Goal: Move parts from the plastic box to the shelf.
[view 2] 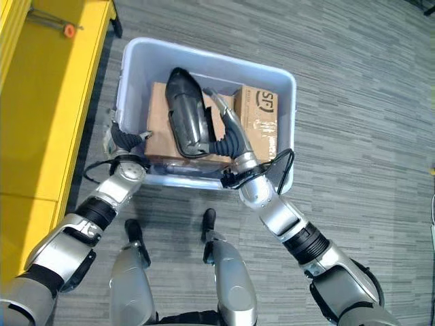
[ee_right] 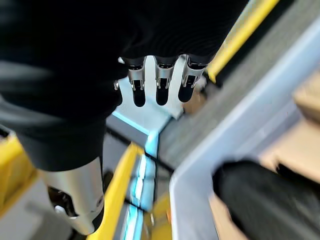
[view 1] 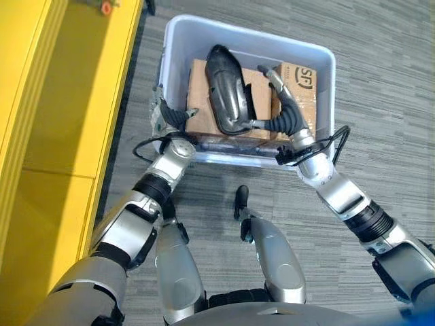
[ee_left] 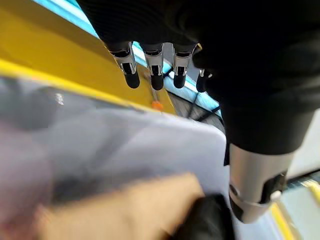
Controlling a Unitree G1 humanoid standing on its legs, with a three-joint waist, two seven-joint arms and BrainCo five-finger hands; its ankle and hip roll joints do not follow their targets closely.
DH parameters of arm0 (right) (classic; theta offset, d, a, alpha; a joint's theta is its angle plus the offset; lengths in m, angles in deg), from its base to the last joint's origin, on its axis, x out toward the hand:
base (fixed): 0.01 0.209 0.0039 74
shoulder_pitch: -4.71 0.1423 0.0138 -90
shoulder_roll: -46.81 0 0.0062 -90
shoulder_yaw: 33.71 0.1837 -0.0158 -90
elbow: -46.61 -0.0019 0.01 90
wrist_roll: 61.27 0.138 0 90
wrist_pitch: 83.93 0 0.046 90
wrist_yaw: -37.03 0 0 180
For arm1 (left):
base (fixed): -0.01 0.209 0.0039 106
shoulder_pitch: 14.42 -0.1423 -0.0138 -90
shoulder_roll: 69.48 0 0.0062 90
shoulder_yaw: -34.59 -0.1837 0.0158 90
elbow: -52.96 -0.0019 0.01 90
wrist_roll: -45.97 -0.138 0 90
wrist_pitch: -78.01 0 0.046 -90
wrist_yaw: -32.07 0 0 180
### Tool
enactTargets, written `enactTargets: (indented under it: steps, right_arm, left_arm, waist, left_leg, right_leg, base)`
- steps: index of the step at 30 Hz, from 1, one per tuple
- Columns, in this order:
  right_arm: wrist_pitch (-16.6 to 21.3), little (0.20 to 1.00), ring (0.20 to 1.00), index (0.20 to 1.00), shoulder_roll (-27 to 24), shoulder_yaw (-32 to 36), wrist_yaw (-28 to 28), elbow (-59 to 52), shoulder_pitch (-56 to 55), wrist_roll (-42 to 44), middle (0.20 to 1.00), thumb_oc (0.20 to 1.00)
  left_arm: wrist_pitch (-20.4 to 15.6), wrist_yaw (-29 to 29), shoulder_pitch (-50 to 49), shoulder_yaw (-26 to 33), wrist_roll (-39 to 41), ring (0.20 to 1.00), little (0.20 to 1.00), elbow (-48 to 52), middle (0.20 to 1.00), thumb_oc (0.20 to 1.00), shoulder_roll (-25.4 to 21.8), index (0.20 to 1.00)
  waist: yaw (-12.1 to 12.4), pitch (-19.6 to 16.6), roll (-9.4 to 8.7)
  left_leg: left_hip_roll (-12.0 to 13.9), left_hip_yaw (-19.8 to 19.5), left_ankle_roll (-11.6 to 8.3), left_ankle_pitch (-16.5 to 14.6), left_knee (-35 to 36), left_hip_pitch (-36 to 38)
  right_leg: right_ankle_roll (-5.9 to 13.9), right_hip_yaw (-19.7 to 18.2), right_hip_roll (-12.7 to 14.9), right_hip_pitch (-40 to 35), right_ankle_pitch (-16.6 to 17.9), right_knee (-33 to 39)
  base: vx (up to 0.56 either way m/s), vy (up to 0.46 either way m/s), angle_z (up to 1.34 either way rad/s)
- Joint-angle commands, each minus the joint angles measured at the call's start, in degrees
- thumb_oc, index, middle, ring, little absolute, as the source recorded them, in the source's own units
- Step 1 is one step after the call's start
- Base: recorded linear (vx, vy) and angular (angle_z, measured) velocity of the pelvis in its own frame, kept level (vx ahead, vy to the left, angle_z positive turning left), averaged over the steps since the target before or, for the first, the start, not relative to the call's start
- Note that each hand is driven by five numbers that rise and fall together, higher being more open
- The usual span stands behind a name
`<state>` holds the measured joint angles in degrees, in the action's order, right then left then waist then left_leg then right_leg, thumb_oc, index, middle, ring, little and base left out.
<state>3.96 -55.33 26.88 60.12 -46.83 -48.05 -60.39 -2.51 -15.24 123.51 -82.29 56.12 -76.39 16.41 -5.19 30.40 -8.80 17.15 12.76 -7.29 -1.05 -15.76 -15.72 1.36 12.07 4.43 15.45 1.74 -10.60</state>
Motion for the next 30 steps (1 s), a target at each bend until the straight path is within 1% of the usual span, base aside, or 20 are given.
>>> enactTargets:
  steps: [1, 2, 5, 7, 9, 10, 12, 14, 16, 17, 18, 19, 22, 25, 27, 30]
  right_arm:
    - [-0.1, 1.000, 1.000, 1.000, -1.3, 2.8, 2.9, -5.5, 0.5, -0.9, 1.000, 1.000]
    - [-0.2, 1.000, 1.000, 1.000, -1.6, 3.3, 4.3, -5.5, 1.7, -1.1, 1.000, 1.000]
    - [0.6, 1.000, 1.000, 1.000, -1.6, 4.1, 6.2, -5.9, 3.1, -1.2, 1.000, 1.000]
    - [1.1, 1.000, 1.000, 1.000, -0.9, 4.8, 8.0, -4.9, 5.2, -0.6, 1.000, 1.000]
    - [-2.0, 1.000, 1.000, 1.000, 0.2, 4.7, 8.0, -2.9, 8.1, -0.1, 1.000, 1.000]
    - [-3.4, 1.000, 1.000, 1.000, 0.7, 4.1, 9.2, -0.7, 9.6, 1.3, 1.000, 1.000]
    - [-3.5, 1.000, 1.000, 1.000, 2.1, 3.3, 11.4, 3.7, 11.9, 3.2, 1.000, 1.000]
    - [-3.3, 1.000, 1.000, 1.000, 3.5, 3.1, 14.9, 6.6, 14.0, 5.3, 1.000, 1.000]
    - [-4.6, 1.000, 1.000, 1.000, 4.8, 3.5, 15.8, 9.7, 15.6, 6.3, 1.000, 1.000]
    - [-5.2, 1.000, 1.000, 1.000, 5.2, 3.4, 15.9, 11.0, 16.2, 8.1, 1.000, 1.000]
    - [-5.0, 1.000, 1.000, 1.000, 5.6, 3.3, 16.2, 13.1, 16.9, 9.0, 1.000, 1.000]
    - [-6.0, 1.000, 1.000, 1.000, 5.9, 3.3, 15.9, 13.9, 17.3, 9.8, 1.000, 1.000]
    - [-7.1, 1.000, 1.000, 1.000, 6.3, 2.9, 16.5, 17.1, 18.7, 12.6, 1.000, 1.000]
    - [-6.5, 1.000, 1.000, 1.000, 6.5, 3.0, 17.5, 17.8, 18.7, 13.7, 1.000, 1.000]
    - [-6.8, 1.000, 1.000, 1.000, 6.8, 3.2, 17.8, 17.7, 18.6, 14.4, 1.000, 1.000]
    - [-7.0, 1.000, 1.000, 1.000, 7.0, 3.4, 17.9, 17.9, 18.5, 14.9, 1.000, 1.000]
  left_arm:
    - [-3.3, 0.8, 1.4, 0.9, -0.2, 1.000, 1.000, 4.2, 1.000, 1.000, 0.0, 1.000]
    - [-3.6, 0.3, 1.3, 1.4, 0.5, 1.000, 1.000, 4.0, 1.000, 1.000, 0.7, 1.000]
    - [-3.2, 0.4, 1.5, 1.7, 0.5, 1.000, 1.000, 3.9, 1.000, 1.000, 1.6, 1.000]
    - [-2.0, -0.4, 1.7, 2.1, 1.0, 1.000, 1.000, 3.8, 1.000, 1.000, 2.2, 1.000]
    - [-1.6, -1.3, 2.8, 2.8, 1.2, 1.000, 1.000, 2.5, 1.000, 1.000, 2.9, 1.000]
    - [-0.9, -0.7, 3.9, 3.0, 1.4, 1.000, 1.000, 1.8, 1.000, 1.000, 3.0, 1.000]
    - [0.0, -0.7, 5.4, 3.1, 2.1, 1.000, 1.000, 0.8, 1.000, 1.000, 3.1, 1.000]
    - [0.6, -0.1, 6.7, 3.3, 2.1, 1.000, 1.000, 0.2, 1.000, 1.000, 3.3, 1.000]
    - [0.1, -0.6, 7.9, 3.3, 2.6, 1.000, 1.000, 0.0, 1.000, 1.000, 4.2, 1.000]
    - [0.4, -0.8, 8.3, 3.1, 2.4, 1.000, 1.000, 0.2, 1.000, 1.000, 4.3, 1.000]
    - [0.7, -0.9, 8.7, 3.1, 2.5, 1.000, 1.000, 0.5, 1.000, 1.000, 4.5, 1.000]
    - [0.5, -1.2, 8.9, 3.2, 2.6, 1.000, 1.000, 0.2, 1.000, 1.000, 4.6, 1.000]
    - [0.9, -2.1, 10.1, 3.3, 2.2, 1.000, 1.000, 0.1, 1.000, 1.000, 4.9, 1.000]
    - [1.2, -2.7, 10.4, 3.0, 2.2, 1.000, 1.000, 0.5, 1.000, 1.000, 5.0, 1.000]
    - [1.1, -2.7, 10.5, 3.1, 2.1, 1.000, 1.000, 0.8, 1.000, 1.000, 4.9, 1.000]
    - [1.5, -2.5, 10.7, 2.8, 0.2, 1.000, 1.000, 1.2, 1.000, 1.000, 4.9, 1.000]
  waist:
    - [1.4, -0.6, 0.05]
    - [1.3, -0.9, 0.25]
    - [1.2, -0.9, 0.30]
    - [1.7, -0.8, 0.41]
    - [2.3, -0.6, 0.30]
    - [2.8, -0.6, 0.25]
    - [3.7, -0.6, 0.15]
    - [4.3, -0.6, 0.01]
    - [4.7, -0.6, 0.22]
    - [4.9, -0.6, 0.14]
    - [5.2, -0.6, -0.12]
    - [5.2, -0.6, -0.26]
    - [5.5, -0.6, -0.39]
    - [5.5, -0.6, -0.60]
    - [5.5, -0.6, -0.77]
    - [5.4, -0.6, -0.80]
  left_leg:
    - [0.8, 3.3, 0.11, -2.0, -4.1, -0.9]
    - [1.3, 3.3, -0.19, -1.3, -3.3, -0.5]
    - [2.4, 3.0, -0.74, -0.4, -3.3, -1.0]
    - [3.8, 2.1, -1.36, 0.3, -4.1, -1.8]
    - [4.7, 1.2, -1.70, 0.9, -4.7, -3.1]
    - [4.9, 0.5, -1.77, 1.1, -5.3, -4.4]
    - [5.2, -0.8, -1.84, 1.4, -6.5, -7.3]
    - [5.1, -1.8, -1.82, 1.7, -7.6, -10.8]
    - [4.5, -2.9, -1.73, 1.8, -8.8, -14.3]
    - [4.4, -3.3, -1.71, 1.7, -9.1, -15.5]
    - [4.1, -3.5, -1.65, 1.4, -9.2, -16.8]
    - [3.9, -3.6, -1.67, 1.4, -9.3, -17.7]
    - [3.1, -4.5, -1.66, 0.8, -11.1, -21.2]
    - [2.6, -5.0, -1.59, 0.6, -11.9, -23.4]
    - [2.3, -5.2, -1.55, 0.5, -12.1, -24.2]
    - [1.9, -5.6, -1.54, 0.3, -13.1, -25.8]
  right_leg:
    - [5.02, 0.3, 3.5, -0.8, -3.3, -1.3]
    - [4.46, 0.6, 3.0, -0.4, -3.9, -2.0]
    - [3.64, 0.9, 2.0, 0.6, -5.0, -3.9]
    - [2.87, 1.5, 1.2, 1.3, -5.9, -5.7]
    - [2.45, 2.1, 0.9, 2.5, -6.5, -7.3]
    - [2.14, 2.6, 0.7, 3.3, -6.7, -8.2]
    - [1.77, 3.4, 0.6, 5.5, -7.1, -9.7]
    - [1.62, 4.2, 0.6, 8.3, -7.2, -10.9]
    - [1.54, 4.6, 0.8, 11.2, -7.4, -12.3]
    - [1.58, 4.8, 0.9, 12.2, -7.4, -12.8]
    - [1.70, 5.1, 1.1, 13.3, -7.1, -12.6]
    - [1.76, 5.2, 1.1, 14.1, -6.9, -12.5]
    - [1.80, 5.1, 1.3, 16.9, -6.6, -13.3]
    - [1.93, 5.2, 1.6, 18.7, -6.2, -13.7]
    - [2.01, 5.3, 1.7, 19.6, -6.0, -13.8]
    - [1.99, 4.9, 1.7, 21.0, -6.0, -14.7]
  base:
    - [0.20, -0.018, -0.01]
    - [0.20, -0.037, -0.02]
    - [0.13, -0.070, 0.02]
    - [0.17, -0.114, 0.01]
    - [0.11, -0.124, 0.00]
    - [0.07, -0.148, 0.12]
    - [0.01, -0.156, 0.25]
    - [-0.05, -0.113, 0.28]
    - [-0.04, -0.041, 0.22]
    - [-0.03, -0.067, 0.07]
    - [-0.03, -0.058, 0.10]
    - [-0.03, -0.039, 0.14]
    - [-0.01, -0.009, 0.11]
    - [0.01, -0.027, 0.12]
    - [0.01, -0.018, 0.09]
    - [0.02, 0.003, 0.05]
